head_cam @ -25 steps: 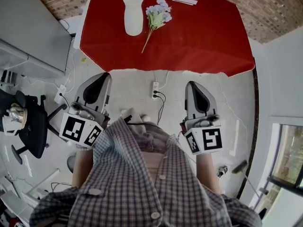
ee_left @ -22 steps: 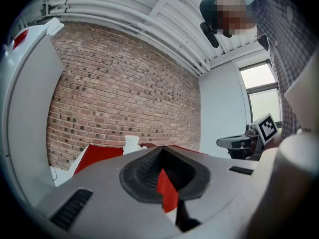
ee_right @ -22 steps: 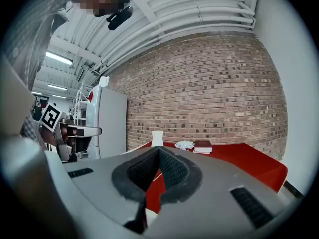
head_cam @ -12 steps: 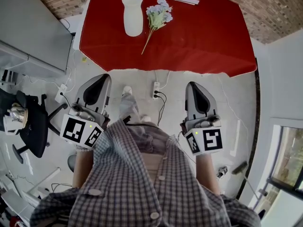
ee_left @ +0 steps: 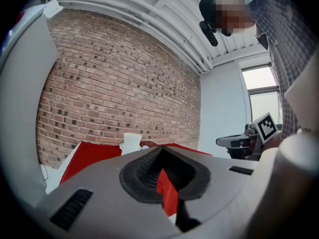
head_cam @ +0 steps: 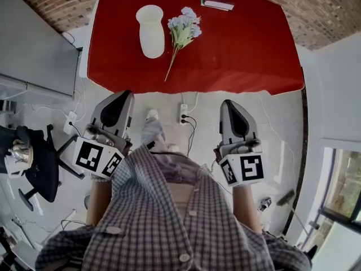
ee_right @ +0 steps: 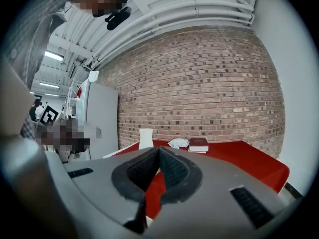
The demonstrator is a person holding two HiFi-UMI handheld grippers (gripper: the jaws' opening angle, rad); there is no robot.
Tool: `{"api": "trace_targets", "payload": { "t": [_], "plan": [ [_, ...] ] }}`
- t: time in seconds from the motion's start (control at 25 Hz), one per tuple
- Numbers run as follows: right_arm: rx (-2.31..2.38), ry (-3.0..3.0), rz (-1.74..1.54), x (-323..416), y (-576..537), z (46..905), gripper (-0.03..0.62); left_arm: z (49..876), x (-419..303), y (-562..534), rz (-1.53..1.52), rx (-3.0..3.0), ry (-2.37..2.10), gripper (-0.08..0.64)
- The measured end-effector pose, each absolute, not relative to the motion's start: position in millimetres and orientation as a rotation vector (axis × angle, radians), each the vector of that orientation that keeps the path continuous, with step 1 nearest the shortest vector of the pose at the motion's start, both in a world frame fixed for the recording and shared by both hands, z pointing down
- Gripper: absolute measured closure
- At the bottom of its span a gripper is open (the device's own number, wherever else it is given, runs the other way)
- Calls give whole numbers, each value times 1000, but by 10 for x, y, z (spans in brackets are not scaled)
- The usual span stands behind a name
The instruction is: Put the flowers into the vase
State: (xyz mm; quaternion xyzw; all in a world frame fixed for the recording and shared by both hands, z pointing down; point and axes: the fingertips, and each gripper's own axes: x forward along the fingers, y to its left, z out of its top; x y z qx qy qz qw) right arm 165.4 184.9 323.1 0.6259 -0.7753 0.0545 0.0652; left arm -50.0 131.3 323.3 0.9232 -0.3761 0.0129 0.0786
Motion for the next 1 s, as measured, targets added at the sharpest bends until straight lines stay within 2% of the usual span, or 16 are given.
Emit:
{"api": "trace_targets", "payload": {
  "t": [1.0],
  "plan": [
    [1948,-2206,179,1351,166,3237,586,3227,-715,-583,82,2820,-985,554]
  ]
}}
